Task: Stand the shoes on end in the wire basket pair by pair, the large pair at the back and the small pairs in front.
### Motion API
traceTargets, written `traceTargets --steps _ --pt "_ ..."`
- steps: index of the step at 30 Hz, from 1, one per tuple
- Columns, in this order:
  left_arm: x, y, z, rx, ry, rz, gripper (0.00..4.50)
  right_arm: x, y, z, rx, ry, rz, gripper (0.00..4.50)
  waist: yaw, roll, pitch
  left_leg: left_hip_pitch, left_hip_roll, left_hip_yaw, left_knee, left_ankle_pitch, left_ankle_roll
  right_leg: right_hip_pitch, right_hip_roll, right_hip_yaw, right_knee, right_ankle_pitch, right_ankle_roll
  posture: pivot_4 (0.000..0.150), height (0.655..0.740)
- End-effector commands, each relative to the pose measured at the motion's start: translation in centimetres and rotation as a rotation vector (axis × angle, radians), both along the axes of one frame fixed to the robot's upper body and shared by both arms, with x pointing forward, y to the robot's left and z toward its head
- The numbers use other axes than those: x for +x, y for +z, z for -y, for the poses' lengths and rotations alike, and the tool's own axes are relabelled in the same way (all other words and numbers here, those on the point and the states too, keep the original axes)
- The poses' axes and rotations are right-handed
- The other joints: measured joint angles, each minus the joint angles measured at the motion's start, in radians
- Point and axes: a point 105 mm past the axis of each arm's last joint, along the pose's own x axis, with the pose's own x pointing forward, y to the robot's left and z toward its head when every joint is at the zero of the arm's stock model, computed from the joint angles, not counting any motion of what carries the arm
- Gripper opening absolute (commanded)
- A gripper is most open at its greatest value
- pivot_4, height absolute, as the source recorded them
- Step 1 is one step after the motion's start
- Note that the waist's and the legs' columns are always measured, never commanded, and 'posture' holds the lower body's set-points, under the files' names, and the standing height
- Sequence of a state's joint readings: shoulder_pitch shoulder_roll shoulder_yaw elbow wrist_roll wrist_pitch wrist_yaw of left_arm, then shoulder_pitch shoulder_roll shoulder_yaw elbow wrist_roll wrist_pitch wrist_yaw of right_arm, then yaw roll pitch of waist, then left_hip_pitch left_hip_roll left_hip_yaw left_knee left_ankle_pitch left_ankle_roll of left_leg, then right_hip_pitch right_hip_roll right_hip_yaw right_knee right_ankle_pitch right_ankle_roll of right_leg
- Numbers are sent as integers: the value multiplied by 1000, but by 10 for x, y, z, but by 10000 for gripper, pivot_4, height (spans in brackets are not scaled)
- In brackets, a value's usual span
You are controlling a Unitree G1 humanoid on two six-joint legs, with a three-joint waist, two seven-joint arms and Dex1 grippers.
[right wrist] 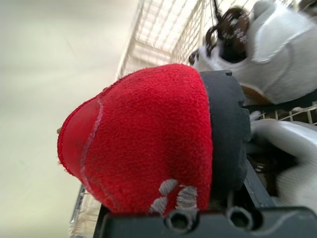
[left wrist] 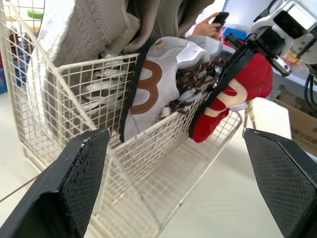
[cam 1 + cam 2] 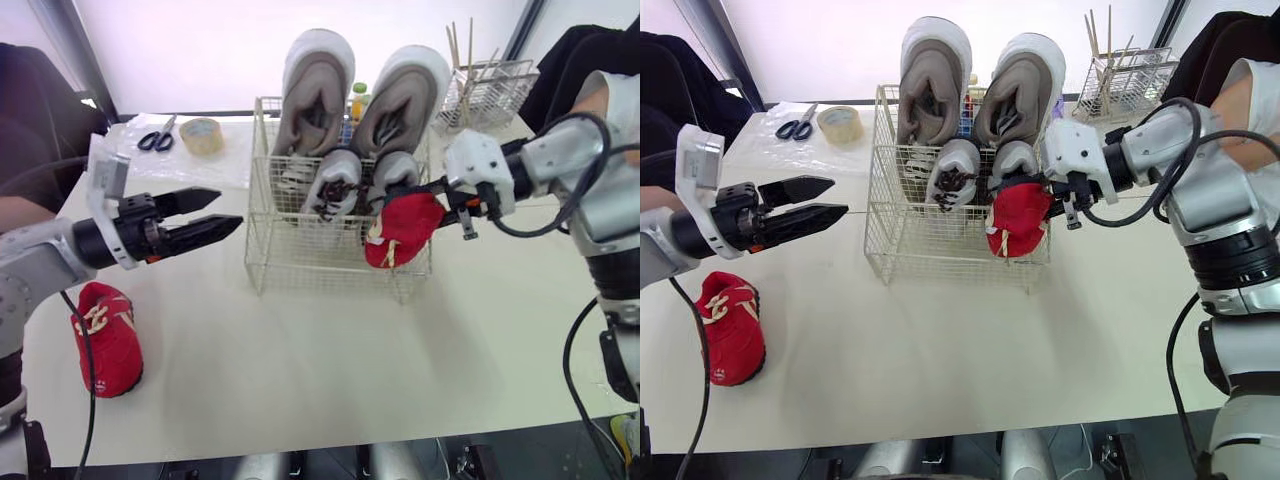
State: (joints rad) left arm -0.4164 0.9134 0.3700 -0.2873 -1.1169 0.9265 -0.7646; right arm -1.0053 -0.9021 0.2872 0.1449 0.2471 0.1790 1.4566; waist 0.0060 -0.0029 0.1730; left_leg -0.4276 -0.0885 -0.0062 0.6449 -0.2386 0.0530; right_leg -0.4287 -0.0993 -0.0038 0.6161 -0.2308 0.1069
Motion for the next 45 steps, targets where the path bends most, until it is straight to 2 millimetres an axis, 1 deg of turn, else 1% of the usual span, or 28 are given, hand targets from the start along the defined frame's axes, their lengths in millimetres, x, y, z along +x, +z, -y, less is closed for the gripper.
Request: traceTargets --steps 1,5,10,11,13,15,16,17,22,27,30,33,35,37,40,45 --pt "-3 9 1 10 -1 59 44573 10 6 5 -20 -40 77 8023 -1 0 0 0 0 0 0 0 0 0 0 0 0 0 0 1500 7400" --pt "-1 6 1 25 10 66 44573 2 1 4 -33 -2 16 8023 -1 0 0 1 1 0 0 1 -1 0 1 0 3 0 0 1500 7400" --pt "0 8 0 23 20 76 44573 -5 -6 3 -39 6 -62 8023 7 0 0 1 1 0 0 1 -1 0 1 0 3 0 0 1500 7400" --pt "0 8 0 23 21 77 45000 -6 -7 3 -38 6 -73 18001 6 0 0 0 1 0 0 1 -1 -1 1 0 2 0 0 1500 7400" --pt "1 8 -1 24 23 78 45000 -7 -8 3 -33 2 -89 26523 4 0 0 0 1 0 0 0 -1 0 1 0 2 0 0 1500 7400" --pt "1 8 -1 26 27 81 45000 -8 -8 4 -39 -5 -99 38028 4 0 0 0 1 0 0 0 -1 0 1 0 2 0 0 1500 7400" --pt "1 8 -1 27 28 82 45000 -9 -7 5 -37 -9 -98 42809 4 0 0 0 1 0 -1 0 -1 0 1 0 2 0 0 1500 7400" --pt "1 8 -1 27 29 83 45000 -9 -6 6 -36 -12 -98 44410 4 0 0 0 1 0 -1 0 -1 0 1 0 2 0 0 1500 7400" --pt "2 8 -4 30 41 82 45000 -11 10 12 -15 -33 -70 44410 4 1 0 0 1 0 -1 1 -1 0 1 0 3 0 1 1500 7400" --pt "0 6 -12 39 75 71 45000 -15 37 27 13 -89 -3 44410 4 1 1 0 1 0 -1 0 -1 0 1 0 2 0 0 1500 7400" --pt "-1 4 -21 56 125 64 45000 -17 55 34 44 -114 40 44410 3 1 1 0 1 0 -2 0 -1 0 1 0 2 0 0 1500 7400" --pt "-2 1 -32 79 191 59 45000 -23 71 33 101 -101 57 44410 0 1 1 0 1 0 -3 0 -1 0 1 0 2 0 0 1500 7400" --pt "-5 -2 -41 101 231 49 45000 -32 91 21 215 -36 45 44410 -3 2 1 0 1 0 -4 0 -1 0 1 0 2 0 0 1500 7400" --pt "-9 -5 -51 133 275 40 45000 -45 104 5 315 64 -3 44410 -13 3 2 0 1 0 -5 1 -1 0 1 1 2 0 0 1500 7400" --pt "-12 -9 -70 182 365 20 45000 -61 109 -14 388 187 -79 44410 -17 2 2 0 2 0 -10 2 -3 -2 1 1 2 0 0 1500 7400" --pt "-19 -12 -107 239 578 -21 45000 -75 111 -37 452 335 -165 44410 -20 2 2 0 2 0 -14 3 -5 -5 1 1 2 0 0 1500 7400"
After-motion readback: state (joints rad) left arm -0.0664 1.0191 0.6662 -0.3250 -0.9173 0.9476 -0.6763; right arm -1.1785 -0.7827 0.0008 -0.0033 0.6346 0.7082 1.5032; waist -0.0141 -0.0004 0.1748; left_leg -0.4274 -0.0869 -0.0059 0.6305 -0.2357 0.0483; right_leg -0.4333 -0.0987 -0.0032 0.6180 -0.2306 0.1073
